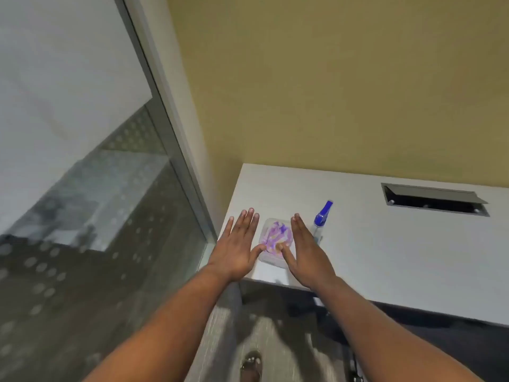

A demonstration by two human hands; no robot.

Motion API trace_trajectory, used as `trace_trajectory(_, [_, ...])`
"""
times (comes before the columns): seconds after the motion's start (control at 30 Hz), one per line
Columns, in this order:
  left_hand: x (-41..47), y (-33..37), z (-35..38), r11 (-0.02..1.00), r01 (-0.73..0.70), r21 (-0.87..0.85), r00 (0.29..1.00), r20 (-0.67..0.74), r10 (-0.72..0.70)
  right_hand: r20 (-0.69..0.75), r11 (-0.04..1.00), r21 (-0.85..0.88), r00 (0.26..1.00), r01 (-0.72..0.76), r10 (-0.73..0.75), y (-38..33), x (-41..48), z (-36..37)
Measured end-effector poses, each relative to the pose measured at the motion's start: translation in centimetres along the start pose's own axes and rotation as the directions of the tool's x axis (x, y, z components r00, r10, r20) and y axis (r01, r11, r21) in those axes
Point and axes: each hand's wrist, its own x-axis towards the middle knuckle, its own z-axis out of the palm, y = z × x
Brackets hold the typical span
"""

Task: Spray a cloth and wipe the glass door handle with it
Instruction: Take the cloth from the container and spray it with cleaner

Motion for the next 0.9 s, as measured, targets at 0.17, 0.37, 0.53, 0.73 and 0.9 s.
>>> trace_trajectory(0.17, [4.0, -0.9, 3.2, 0.998, -0.066, 0.006, 0.989, 0.133, 0.065, 0.062, 0.983, 0.059, 0.983, -0.174, 0.17, 1.0, 3.2, 2.9])
trace_trajectory(0.37, [7.7, -1.7, 7.7, 0.994, -0.111, 0.011, 0.96, 0.258, 0.105, 0.122, 0.926, 0.145, 0.935, -0.348, 0.332, 2.7, 6.2, 6.9])
trace_trajectory(0.53, [9.4, -2.3, 12.1, 0.99, -0.144, 0.007, 0.944, 0.3, 0.136, 0.215, 0.851, 0.172, 0.862, -0.496, 0.459, 3.4, 8.9, 10.4])
trace_trajectory(0.73, [10.8, -2.6, 15.0, 0.979, -0.203, -0.006, 0.94, 0.28, 0.197, 0.28, 0.61, 0.388, 0.719, -0.691, 0.636, 3.9, 11.3, 12.0])
trace_trajectory(0.9, [11.2, -2.8, 15.4, 0.971, -0.237, -0.017, 0.94, 0.248, 0.234, 0.202, 0.523, 0.314, 0.594, -0.793, 0.779, 5.1, 12.7, 13.5])
